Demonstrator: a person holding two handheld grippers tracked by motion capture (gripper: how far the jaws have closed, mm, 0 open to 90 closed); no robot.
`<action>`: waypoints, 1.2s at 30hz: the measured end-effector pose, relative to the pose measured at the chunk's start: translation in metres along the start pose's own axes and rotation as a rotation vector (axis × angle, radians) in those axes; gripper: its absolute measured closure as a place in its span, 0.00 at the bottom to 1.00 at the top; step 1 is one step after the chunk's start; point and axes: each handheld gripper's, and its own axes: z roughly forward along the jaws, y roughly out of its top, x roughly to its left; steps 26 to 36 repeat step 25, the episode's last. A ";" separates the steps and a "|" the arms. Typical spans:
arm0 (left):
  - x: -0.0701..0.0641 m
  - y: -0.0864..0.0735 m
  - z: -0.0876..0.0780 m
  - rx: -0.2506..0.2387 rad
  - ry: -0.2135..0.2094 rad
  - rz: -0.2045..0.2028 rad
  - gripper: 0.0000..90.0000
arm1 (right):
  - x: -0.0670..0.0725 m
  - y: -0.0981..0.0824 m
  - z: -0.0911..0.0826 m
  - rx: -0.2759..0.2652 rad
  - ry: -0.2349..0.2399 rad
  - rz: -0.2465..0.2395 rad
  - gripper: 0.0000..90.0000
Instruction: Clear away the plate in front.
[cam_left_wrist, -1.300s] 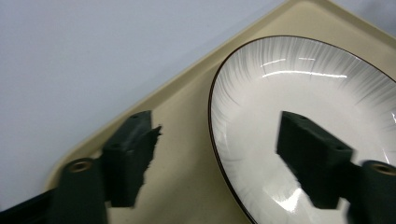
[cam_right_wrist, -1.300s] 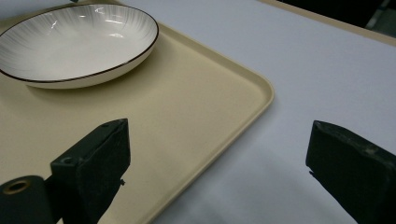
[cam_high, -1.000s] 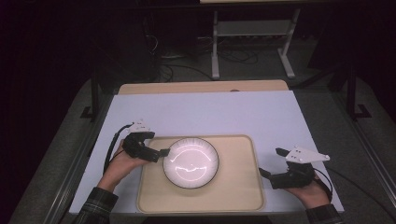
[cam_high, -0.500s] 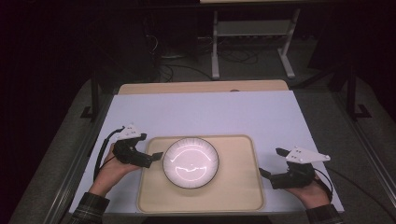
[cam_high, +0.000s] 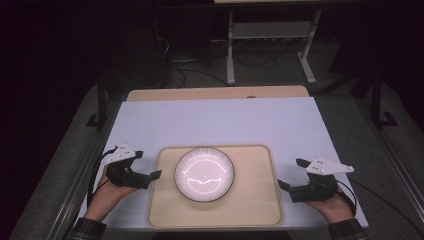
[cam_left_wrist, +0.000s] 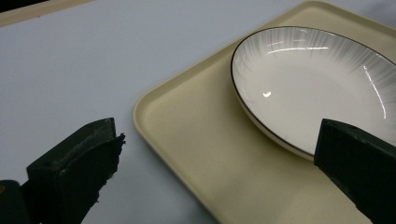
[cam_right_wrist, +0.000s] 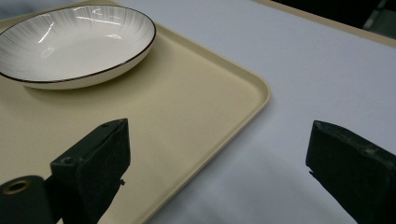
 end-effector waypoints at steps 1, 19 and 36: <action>0.000 0.000 0.000 0.000 0.000 0.000 0.00 | 0.000 0.000 0.000 0.000 0.000 0.000 0.06; 0.015 -0.022 -0.014 0.009 0.071 -0.010 0.00 | 0.000 -0.001 0.001 0.004 0.002 -0.003 0.06; 0.017 -0.024 -0.013 0.021 0.088 -0.013 0.00 | -0.002 -0.002 0.001 -0.003 -0.012 -0.004 0.06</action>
